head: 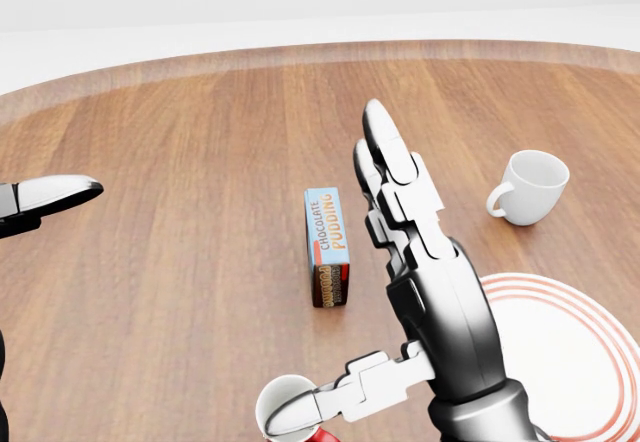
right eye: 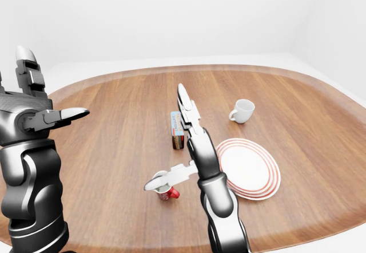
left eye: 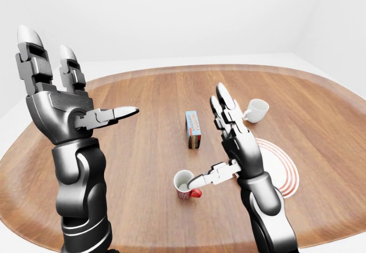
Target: Pick up the red mug and put it on the plate
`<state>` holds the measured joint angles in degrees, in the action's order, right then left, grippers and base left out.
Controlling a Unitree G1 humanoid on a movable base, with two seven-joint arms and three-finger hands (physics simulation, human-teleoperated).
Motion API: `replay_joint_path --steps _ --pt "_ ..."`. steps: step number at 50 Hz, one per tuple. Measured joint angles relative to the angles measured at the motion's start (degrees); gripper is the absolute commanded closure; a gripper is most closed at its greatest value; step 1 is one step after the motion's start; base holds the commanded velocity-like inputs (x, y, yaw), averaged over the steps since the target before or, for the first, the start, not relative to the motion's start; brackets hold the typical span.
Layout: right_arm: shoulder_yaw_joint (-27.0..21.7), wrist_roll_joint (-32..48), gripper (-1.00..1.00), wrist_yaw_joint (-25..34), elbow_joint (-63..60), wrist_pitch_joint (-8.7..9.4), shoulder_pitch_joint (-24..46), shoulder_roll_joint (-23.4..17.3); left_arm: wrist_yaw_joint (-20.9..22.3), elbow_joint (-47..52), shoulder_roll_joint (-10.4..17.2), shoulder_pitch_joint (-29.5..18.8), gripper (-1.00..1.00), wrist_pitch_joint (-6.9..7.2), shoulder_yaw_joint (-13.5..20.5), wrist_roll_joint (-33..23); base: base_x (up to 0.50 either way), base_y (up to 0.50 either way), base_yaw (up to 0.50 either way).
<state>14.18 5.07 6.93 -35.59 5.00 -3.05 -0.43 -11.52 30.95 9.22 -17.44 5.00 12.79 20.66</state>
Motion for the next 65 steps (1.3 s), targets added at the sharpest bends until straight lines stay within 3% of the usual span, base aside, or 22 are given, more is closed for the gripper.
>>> replay_joint_path --steps 23,51,65 --pt "5.2 12.6 -1.0 6.7 2.2 0.0 2.2 0.1 -0.1 -0.1 0.3 -0.3 -1.0 0.0 0.2 0.3 0.0 0.0 0.0" --pt "7.2 33.6 -1.0 19.9 5.3 0.0 3.7 1.2 -0.2 0.2 0.3 -0.1 -1.0 0.0 0.3 0.3 0.0 0.0 0.0" --pt "7.5 39.0 -1.0 22.2 10.0 0.0 3.3 1.9 -0.2 0.4 0.2 0.1 -1.0 0.0 0.3 0.3 0.0 0.0 0.0"
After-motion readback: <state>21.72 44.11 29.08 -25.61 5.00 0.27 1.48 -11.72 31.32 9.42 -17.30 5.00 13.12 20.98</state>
